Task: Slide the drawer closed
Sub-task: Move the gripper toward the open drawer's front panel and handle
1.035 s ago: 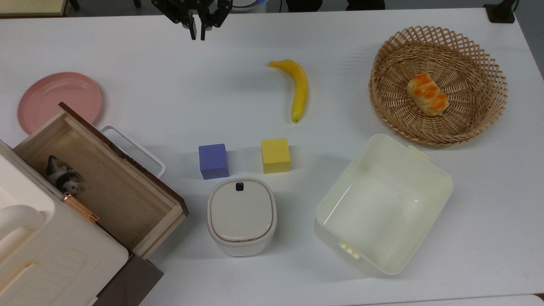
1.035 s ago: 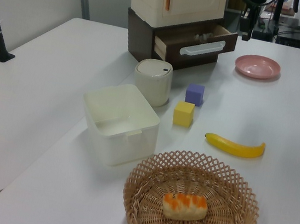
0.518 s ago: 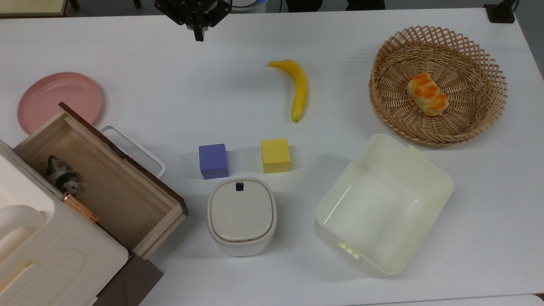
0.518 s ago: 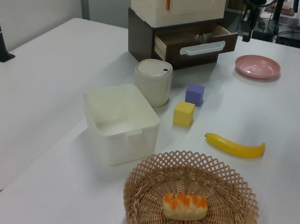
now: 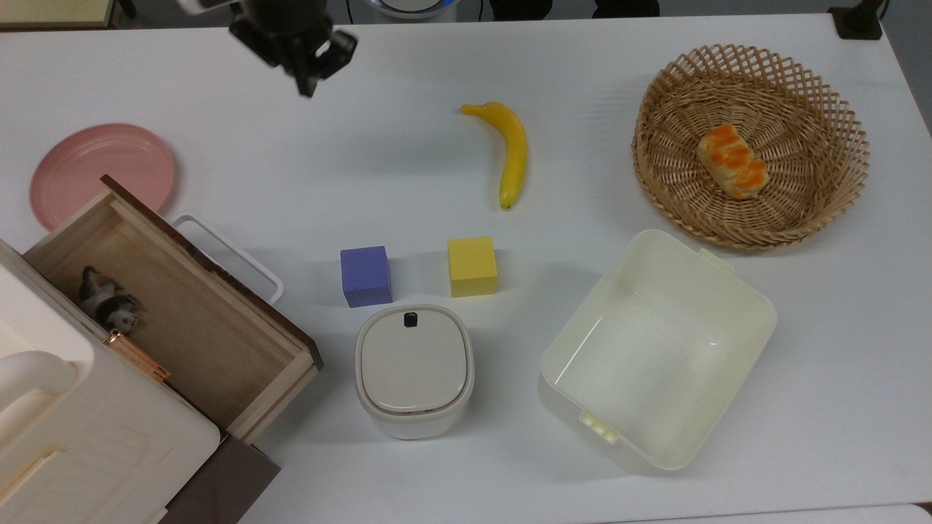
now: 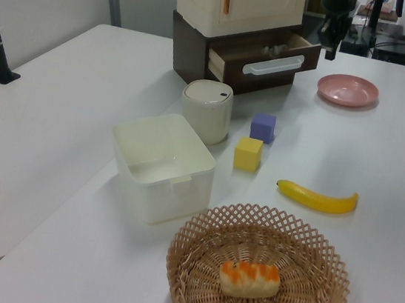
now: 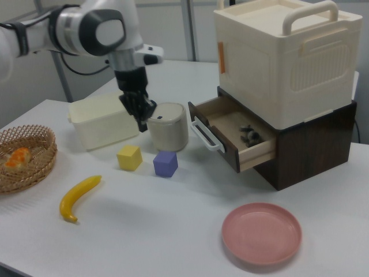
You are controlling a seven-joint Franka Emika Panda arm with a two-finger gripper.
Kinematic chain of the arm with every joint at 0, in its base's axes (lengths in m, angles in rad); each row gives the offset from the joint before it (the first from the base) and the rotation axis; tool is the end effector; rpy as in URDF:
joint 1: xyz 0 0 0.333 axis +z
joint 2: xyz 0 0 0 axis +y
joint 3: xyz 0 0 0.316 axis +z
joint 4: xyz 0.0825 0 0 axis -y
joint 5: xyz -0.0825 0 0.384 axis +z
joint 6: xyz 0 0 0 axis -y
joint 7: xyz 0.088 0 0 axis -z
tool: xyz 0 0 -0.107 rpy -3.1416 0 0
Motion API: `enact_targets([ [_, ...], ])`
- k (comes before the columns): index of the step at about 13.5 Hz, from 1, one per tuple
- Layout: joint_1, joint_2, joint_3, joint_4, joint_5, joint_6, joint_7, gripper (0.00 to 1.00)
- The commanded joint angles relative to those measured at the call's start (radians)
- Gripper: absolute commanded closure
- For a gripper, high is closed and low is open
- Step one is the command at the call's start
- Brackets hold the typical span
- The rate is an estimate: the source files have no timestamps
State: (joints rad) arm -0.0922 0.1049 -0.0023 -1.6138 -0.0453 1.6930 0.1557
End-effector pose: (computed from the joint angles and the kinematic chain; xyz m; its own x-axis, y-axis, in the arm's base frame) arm 0.5893 -0.0601 0.5545 0.9701 -0.2421 -0.0185 -0.2410 -0.9693 0.0485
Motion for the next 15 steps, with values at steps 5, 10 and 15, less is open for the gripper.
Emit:
enact_targets([
  [5, -0.089, 0.165, -0.002, 0.025, 0.008, 0.216, 0.189, 1.0],
  [10, -0.145, 0.272, -0.004, 0.028, 0.004, 0.446, 0.271, 1.0],
  [15, -0.162, 0.343, -0.011, 0.029, -0.048, 0.601, 0.343, 1.0],
])
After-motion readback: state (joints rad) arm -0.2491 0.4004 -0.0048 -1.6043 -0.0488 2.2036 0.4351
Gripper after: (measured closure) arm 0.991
